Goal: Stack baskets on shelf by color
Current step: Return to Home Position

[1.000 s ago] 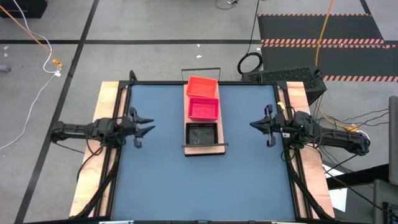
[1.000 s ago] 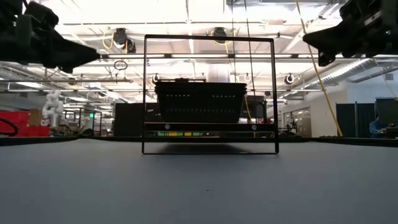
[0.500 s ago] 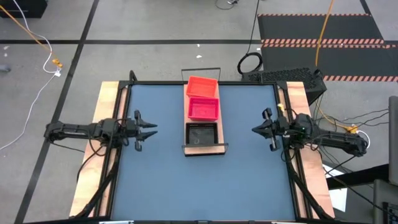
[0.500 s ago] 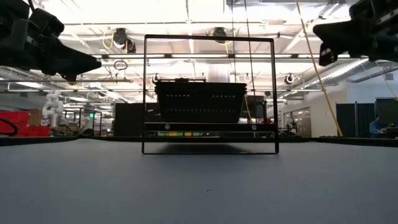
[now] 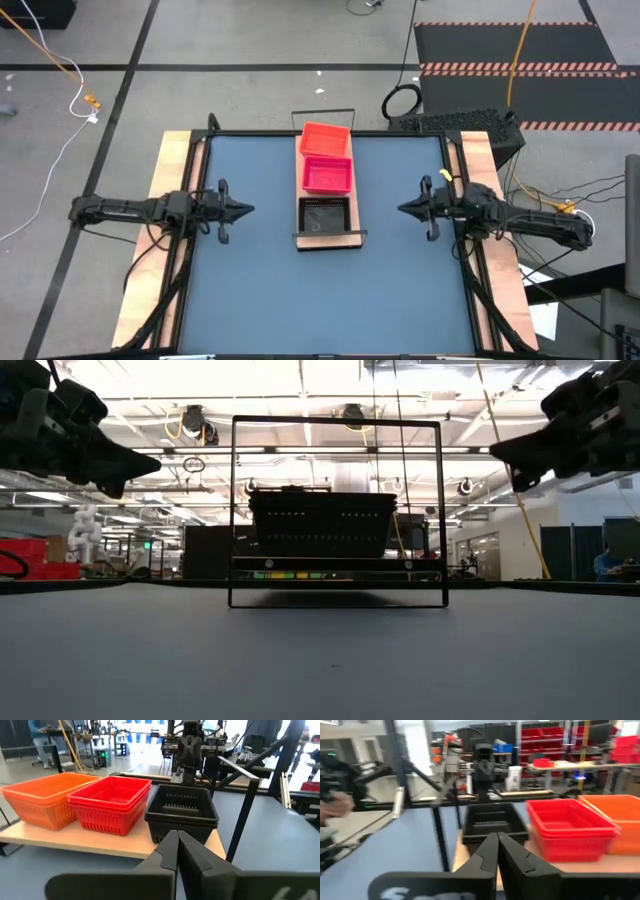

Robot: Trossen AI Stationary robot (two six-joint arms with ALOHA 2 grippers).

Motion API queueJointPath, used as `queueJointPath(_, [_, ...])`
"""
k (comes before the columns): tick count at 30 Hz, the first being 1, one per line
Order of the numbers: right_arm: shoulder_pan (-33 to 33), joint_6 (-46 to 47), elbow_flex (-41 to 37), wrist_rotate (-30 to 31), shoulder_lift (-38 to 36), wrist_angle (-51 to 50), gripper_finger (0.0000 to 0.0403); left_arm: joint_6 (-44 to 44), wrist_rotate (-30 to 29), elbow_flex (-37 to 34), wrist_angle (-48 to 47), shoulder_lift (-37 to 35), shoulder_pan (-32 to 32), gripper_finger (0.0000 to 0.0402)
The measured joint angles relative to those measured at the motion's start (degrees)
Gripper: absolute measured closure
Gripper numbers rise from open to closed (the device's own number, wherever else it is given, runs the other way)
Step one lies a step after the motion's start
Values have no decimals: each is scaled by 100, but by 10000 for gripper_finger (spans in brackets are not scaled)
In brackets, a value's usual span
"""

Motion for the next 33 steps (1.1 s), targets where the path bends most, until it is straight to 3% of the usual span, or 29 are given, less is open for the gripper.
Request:
queueJointPath(3, [0,-20,-4,-299,4,119,402,-158,-3,0,12,32,0,379])
queueJointPath(6, [2,-25,-8,-180,4,55,402,6,-4,-2,29,31,0,364])
queueJointPath(12, [0,-29,-11,-112,32,-96,397,2014,-37,-13,174,52,0,357])
queueJointPath(15, [0,-24,-13,-125,32,-97,397,2590,-41,-13,199,52,0,361])
queueJointPath(33, [0,-23,-17,-129,32,-100,396,2554,-48,-13,227,52,0,362])
